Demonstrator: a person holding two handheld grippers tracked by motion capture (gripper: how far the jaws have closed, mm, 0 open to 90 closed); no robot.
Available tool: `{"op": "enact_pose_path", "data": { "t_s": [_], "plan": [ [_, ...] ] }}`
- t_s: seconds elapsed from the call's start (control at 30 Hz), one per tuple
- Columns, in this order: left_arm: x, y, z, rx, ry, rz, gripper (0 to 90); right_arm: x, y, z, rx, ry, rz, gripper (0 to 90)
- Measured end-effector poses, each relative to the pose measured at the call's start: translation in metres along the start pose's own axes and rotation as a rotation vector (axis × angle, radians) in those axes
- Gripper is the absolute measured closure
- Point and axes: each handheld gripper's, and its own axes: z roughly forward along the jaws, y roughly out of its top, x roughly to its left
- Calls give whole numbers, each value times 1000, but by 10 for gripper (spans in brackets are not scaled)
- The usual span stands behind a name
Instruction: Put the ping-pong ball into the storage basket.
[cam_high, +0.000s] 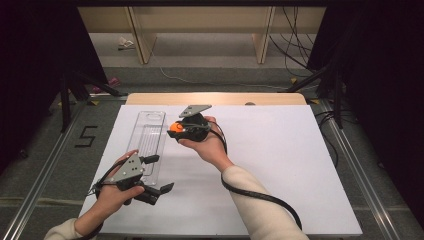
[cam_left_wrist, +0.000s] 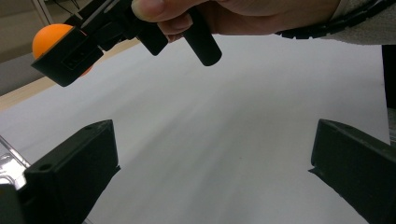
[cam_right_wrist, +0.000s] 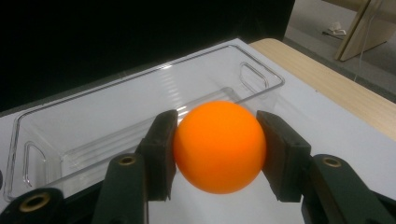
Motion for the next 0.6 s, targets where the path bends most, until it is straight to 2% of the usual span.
{"op": "enact_pose_path", "data": {
  "t_s": [0.6],
  "plan": [
    [0, 0, 0, -1, -2, 1, 2, 3, 7, 8, 6, 10, -13, 515]
  ]
}}
